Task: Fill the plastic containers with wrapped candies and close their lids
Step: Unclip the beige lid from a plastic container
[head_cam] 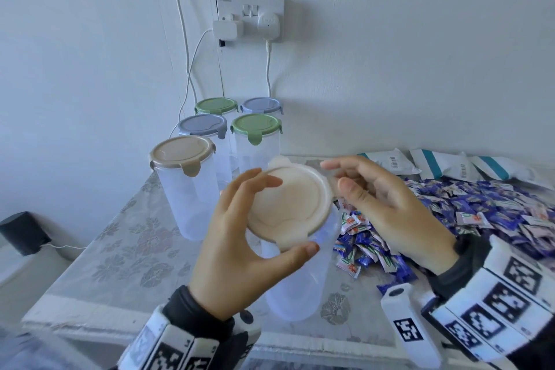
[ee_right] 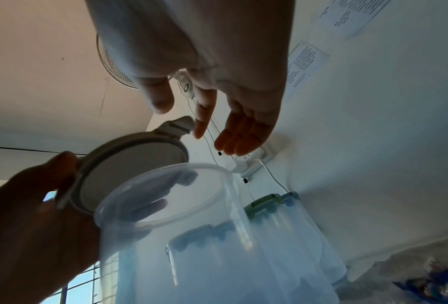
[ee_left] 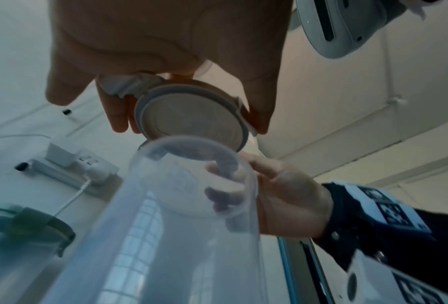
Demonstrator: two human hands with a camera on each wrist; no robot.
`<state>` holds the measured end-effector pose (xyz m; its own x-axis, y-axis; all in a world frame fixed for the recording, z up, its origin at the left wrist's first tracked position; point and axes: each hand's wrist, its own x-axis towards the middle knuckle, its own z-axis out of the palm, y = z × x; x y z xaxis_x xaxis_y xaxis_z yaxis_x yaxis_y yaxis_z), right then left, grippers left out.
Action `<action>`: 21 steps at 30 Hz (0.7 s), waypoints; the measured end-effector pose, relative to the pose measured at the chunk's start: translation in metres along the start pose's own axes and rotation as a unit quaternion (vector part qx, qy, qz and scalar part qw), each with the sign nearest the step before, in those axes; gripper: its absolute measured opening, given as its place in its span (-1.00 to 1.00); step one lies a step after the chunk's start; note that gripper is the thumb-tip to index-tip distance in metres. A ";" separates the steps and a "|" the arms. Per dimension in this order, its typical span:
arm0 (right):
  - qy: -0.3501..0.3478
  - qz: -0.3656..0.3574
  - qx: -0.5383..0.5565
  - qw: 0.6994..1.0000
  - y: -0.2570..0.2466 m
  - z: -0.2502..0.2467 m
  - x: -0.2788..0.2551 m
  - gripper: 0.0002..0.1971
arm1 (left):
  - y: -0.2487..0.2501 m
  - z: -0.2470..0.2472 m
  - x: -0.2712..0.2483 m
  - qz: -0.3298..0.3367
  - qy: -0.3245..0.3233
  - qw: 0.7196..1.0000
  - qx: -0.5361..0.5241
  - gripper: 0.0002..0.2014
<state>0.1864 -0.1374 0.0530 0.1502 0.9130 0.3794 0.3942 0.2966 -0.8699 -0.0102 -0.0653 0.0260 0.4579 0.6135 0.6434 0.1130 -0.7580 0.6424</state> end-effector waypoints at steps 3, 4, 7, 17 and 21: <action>-0.001 0.015 0.009 1.000 0.008 0.004 -0.001 -0.62 | -0.005 -0.016 -0.014 -0.031 0.054 0.998 -0.002 -0.41; -0.006 0.024 0.001 1.000 0.013 0.006 -0.002 -0.61 | -0.009 -0.021 -0.021 -0.045 0.071 0.996 0.000 -0.44; -0.023 0.034 -0.014 0.999 0.028 0.014 -0.007 -0.55 | -0.029 -0.033 -0.046 -0.106 0.118 0.987 0.005 -0.48; -0.010 0.024 0.044 0.999 0.043 0.034 -0.020 -0.51 | -0.108 -0.020 -0.111 -0.327 -0.013 0.928 0.179 -0.31; -0.007 0.024 0.085 0.996 0.039 0.034 -0.024 -0.58 | -0.100 -0.008 -0.097 -0.360 -0.094 0.894 0.249 -0.15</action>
<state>0.1671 -0.1381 -0.0009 0.1512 0.9308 0.3327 0.2273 0.2948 -0.9281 -0.0727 -0.0476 -0.0971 0.2444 0.9693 0.0267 0.7949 -0.2160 0.5669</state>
